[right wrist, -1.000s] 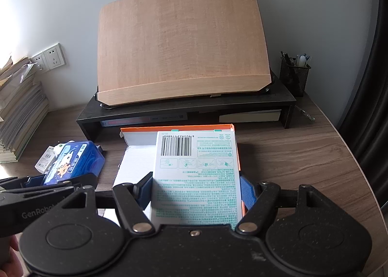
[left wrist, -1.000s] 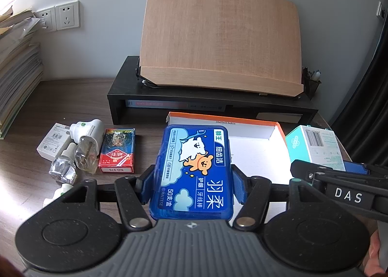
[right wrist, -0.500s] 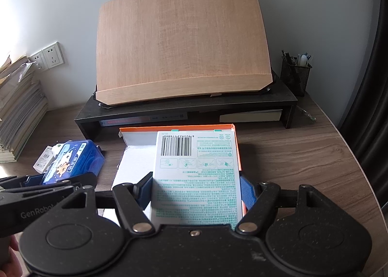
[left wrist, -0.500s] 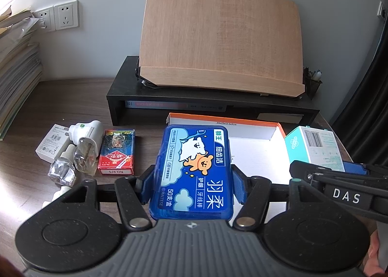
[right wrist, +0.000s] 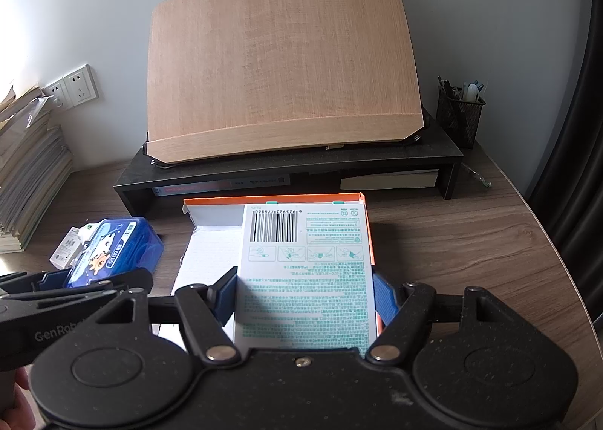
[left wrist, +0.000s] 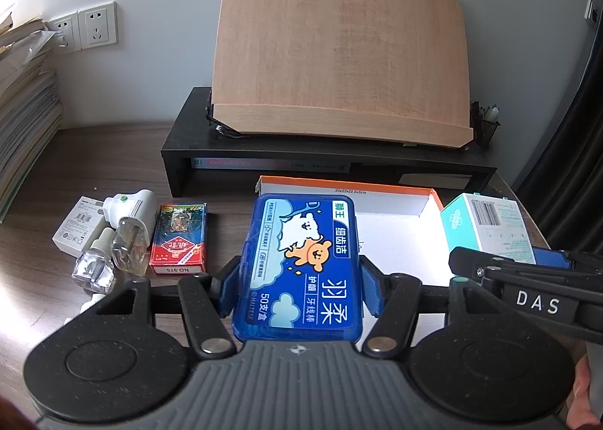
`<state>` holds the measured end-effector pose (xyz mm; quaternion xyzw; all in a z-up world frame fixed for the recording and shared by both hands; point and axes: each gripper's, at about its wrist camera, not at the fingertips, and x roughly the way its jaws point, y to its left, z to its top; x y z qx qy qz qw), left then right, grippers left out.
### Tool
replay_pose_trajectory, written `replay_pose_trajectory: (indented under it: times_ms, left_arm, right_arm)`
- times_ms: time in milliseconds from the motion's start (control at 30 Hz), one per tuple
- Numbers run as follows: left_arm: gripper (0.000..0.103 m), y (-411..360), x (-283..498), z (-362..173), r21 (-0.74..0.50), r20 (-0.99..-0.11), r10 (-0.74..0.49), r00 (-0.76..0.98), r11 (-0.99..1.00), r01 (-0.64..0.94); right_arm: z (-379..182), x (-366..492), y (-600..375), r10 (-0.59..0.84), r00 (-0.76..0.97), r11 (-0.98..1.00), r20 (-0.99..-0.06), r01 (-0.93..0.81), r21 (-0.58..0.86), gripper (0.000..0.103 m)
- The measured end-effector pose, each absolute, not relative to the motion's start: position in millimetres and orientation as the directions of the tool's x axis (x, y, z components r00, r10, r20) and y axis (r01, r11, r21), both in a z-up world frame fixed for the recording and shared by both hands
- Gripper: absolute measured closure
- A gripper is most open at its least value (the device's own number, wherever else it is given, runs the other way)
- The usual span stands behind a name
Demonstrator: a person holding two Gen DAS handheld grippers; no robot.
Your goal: Organize rigid objects
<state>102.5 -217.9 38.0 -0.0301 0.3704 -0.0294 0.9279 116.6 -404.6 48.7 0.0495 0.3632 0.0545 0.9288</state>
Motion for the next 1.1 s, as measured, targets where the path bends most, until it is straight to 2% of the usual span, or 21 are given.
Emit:
replay_pose_trajectory:
  times_ms: [1100]
  left_arm:
    - [0.040, -217.3, 100.4, 38.9, -0.079, -0.684, -0.075, 0.726, 0.996, 0.029]
  right_arm:
    - [49.7, 119.0, -403.4, 0.139, 0.727, 0.989, -0.673, -0.070, 0.128, 0.019]
